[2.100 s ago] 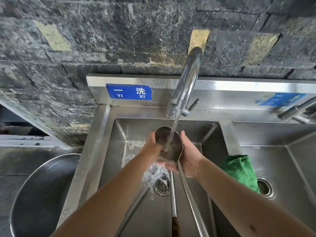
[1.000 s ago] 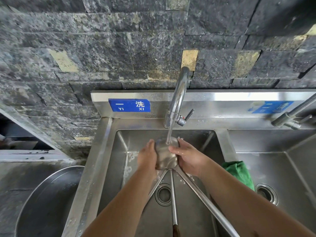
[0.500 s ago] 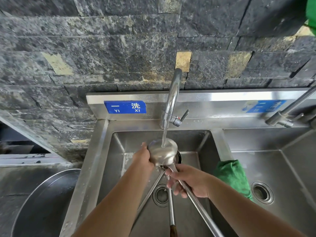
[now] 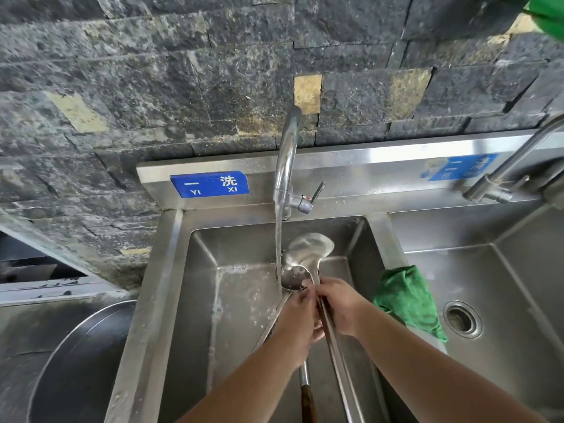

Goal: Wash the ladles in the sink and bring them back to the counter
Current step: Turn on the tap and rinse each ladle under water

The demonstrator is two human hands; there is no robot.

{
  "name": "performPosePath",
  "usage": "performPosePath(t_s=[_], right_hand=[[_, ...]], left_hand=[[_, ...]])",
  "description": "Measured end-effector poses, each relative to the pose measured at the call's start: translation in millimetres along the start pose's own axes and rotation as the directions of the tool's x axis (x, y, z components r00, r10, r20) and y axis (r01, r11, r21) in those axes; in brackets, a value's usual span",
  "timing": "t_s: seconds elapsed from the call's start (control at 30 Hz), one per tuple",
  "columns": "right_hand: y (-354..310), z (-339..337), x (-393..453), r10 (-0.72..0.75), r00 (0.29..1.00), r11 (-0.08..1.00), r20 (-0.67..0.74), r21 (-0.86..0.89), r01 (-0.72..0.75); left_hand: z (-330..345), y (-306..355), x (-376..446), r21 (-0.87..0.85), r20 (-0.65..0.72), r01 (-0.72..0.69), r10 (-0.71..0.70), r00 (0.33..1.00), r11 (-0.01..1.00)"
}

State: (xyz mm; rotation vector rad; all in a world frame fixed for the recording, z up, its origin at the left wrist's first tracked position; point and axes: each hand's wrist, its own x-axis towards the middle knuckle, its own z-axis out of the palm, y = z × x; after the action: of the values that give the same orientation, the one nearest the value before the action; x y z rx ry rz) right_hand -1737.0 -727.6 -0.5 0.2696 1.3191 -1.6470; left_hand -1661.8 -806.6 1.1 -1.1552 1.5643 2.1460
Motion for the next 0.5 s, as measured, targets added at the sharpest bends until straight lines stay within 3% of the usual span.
performPosePath(t_s=[0.2,0.33,0.5], right_hand=[[5.3,-47.0,24.8,-0.023,0.992,0.998,-0.126,0.059,0.031],[20.5,-68.8,18.2,-0.002,0.992,0.998,-0.125,-0.069,-0.006],[65.1,-67.8,-21.5,-0.044,0.924,0.944,-0.379,-0.319,-0.086]], left_hand=[[16.6,-34.4,-15.5,0.156,0.261,0.094,-0.133,0.956,0.983],[29.0,-39.8,13.0,0.16,0.258,0.159,-0.196,0.946,0.974],[31.7,-46.2,58.0,0.25,0.233,0.165,-0.224,0.946,0.954]])
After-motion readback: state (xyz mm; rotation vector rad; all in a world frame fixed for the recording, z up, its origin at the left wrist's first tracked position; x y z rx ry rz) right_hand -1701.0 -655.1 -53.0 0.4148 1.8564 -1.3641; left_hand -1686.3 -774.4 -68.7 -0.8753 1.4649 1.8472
